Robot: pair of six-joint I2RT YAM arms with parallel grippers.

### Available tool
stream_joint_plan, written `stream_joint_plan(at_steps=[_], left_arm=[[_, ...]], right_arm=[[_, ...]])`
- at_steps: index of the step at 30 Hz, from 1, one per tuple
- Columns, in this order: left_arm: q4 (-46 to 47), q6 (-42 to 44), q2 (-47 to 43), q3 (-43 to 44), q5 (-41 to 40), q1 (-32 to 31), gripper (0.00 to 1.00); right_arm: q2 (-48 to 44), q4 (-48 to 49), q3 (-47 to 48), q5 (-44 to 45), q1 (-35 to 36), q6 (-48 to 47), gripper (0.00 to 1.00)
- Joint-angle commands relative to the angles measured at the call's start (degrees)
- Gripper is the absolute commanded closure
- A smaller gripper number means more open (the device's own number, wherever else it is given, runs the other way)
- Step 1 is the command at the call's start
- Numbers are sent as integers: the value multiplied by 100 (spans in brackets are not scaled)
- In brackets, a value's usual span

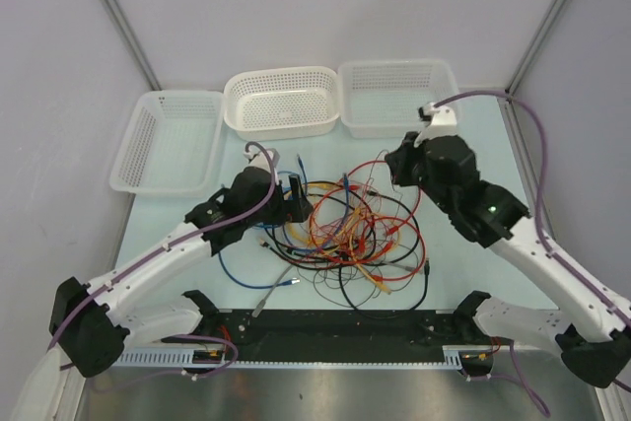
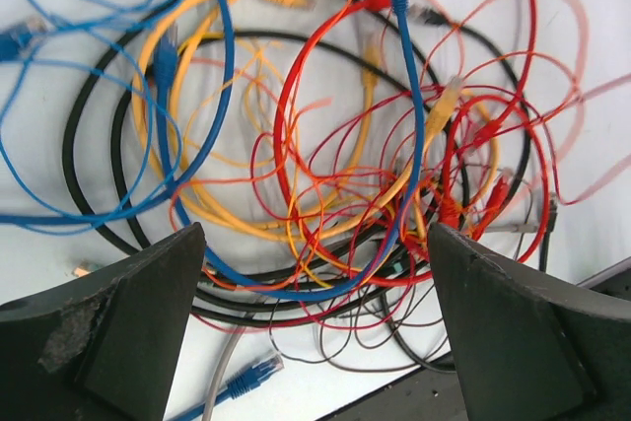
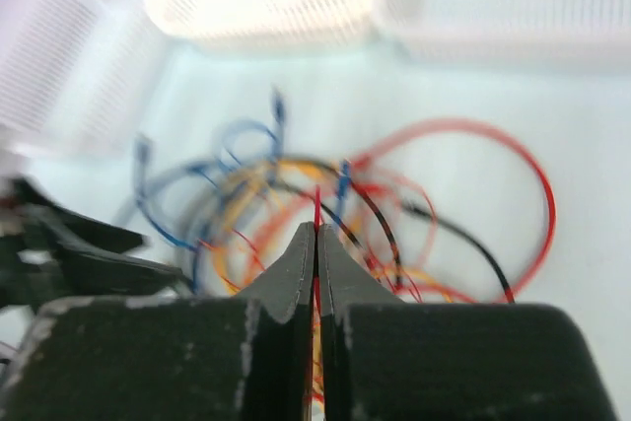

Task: Untangle the cables

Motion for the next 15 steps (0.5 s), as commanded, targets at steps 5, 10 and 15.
stream_joint_plan(at_steps=[5, 10, 15], left_arm=[[7, 423, -230, 838, -353, -38, 0], [331, 660, -423, 970, -319, -29, 0], [823, 862, -441, 1101, -108, -38, 0]], right_arm=[[-36, -709, 2126, 111, 192, -538, 100], [131, -1008, 3102, 85, 289, -670, 100], [482, -1342, 4403, -73, 333, -767, 100]])
